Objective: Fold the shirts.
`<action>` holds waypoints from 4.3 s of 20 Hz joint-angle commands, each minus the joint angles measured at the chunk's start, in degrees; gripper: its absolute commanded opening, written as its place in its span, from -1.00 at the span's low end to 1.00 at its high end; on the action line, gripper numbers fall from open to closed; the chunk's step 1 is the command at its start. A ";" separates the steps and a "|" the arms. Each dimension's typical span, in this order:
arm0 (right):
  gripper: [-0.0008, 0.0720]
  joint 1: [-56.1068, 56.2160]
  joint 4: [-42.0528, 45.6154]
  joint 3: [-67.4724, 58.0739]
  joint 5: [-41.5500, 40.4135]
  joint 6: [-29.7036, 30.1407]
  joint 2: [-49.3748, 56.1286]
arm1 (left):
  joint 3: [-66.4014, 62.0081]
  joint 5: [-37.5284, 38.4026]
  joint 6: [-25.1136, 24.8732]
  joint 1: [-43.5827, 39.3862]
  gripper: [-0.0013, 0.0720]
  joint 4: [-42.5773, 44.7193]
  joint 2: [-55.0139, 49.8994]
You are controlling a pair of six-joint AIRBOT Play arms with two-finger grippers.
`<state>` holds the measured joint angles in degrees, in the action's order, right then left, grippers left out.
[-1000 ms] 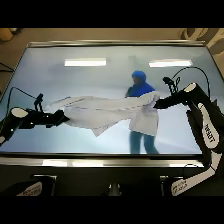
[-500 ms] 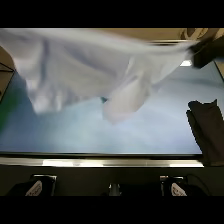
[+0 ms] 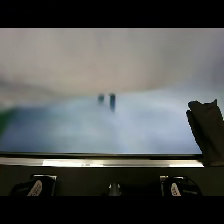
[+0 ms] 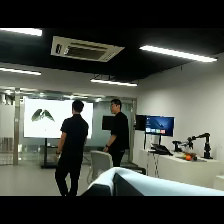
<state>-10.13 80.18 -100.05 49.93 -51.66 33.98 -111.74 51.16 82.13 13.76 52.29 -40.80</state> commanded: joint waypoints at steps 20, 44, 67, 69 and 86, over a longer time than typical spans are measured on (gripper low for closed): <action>-0.94 0.04 -7.76 3.82 1.49 -3.41 63.54 | 31.93 -5.81 -1.16 -7.89 -0.90 -0.98 -48.24; -0.06 -0.42 -9.42 4.90 19.32 -8.15 73.02 | 19.52 24.17 2.34 -7.45 0.38 7.21 -65.02; 0.17 -9.46 -10.78 28.46 34.60 1.55 54.75 | 54.21 19.78 -6.27 -6.69 0.39 10.54 -47.17; 0.24 -9.46 -10.80 28.61 34.77 1.62 54.73 | 54.21 18.64 -6.01 -7.32 0.39 10.51 -47.45; 0.33 -1.97 -16.90 48.41 17.73 -2.86 50.31 | 54.18 18.23 -6.78 -9.68 -0.90 10.08 -45.20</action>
<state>-12.95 63.35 -52.84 70.94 -52.14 84.03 -57.49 69.49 75.50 4.10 62.54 -86.63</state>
